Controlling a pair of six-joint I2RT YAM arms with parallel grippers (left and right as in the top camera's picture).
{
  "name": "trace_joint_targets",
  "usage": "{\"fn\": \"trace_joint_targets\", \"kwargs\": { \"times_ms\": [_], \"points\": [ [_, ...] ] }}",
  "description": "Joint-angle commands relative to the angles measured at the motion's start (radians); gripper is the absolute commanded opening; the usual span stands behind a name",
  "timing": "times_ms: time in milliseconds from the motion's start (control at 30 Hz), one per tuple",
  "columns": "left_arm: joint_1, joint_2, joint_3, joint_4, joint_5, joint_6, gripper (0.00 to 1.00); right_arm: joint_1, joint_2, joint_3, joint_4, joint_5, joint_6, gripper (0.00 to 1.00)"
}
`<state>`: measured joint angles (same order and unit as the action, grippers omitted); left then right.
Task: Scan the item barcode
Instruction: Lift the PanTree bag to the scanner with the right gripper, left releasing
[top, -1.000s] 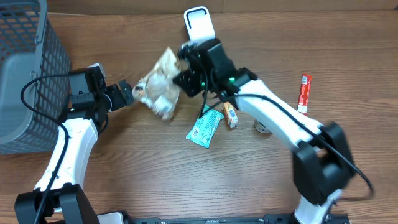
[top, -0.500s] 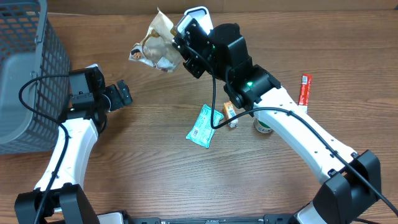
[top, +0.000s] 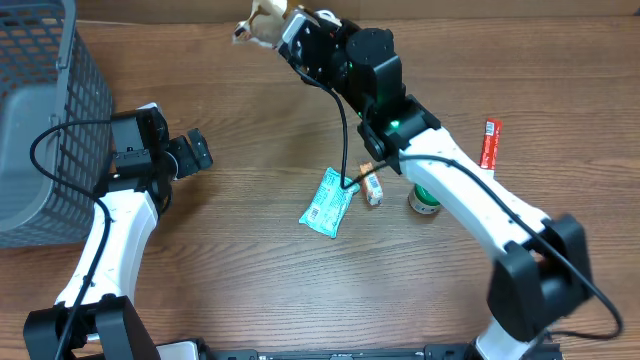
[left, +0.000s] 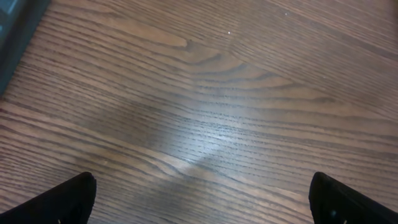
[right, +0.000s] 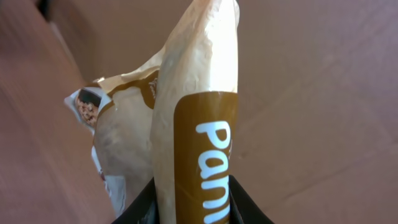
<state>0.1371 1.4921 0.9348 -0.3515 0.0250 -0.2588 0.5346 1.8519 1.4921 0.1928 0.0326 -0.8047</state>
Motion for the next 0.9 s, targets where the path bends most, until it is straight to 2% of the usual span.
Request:
{"fn": "trace_joint_targets", "kwargs": {
  "times_ms": [0, 267, 633, 867],
  "points": [
    [-0.006, -0.015, 0.019, 0.001, -0.007, 0.001, 1.0, -0.029, 0.069, 0.015, 0.094, 0.021, -0.106, 0.04],
    [-0.006, -0.015, 0.019, 0.0, -0.007, 0.001, 1.0, -0.076, 0.229, 0.015, 0.462, 0.027, -0.113, 0.04],
    [-0.006, -0.015, 0.019, 0.0, -0.007, 0.001, 1.0, -0.082, 0.379, 0.016, 0.679, 0.081, -0.113, 0.04],
    [-0.006, -0.015, 0.019, 0.0, -0.007, 0.001, 1.0, -0.082, 0.451, 0.059, 0.692, 0.114, -0.113, 0.04]
  ]
}}
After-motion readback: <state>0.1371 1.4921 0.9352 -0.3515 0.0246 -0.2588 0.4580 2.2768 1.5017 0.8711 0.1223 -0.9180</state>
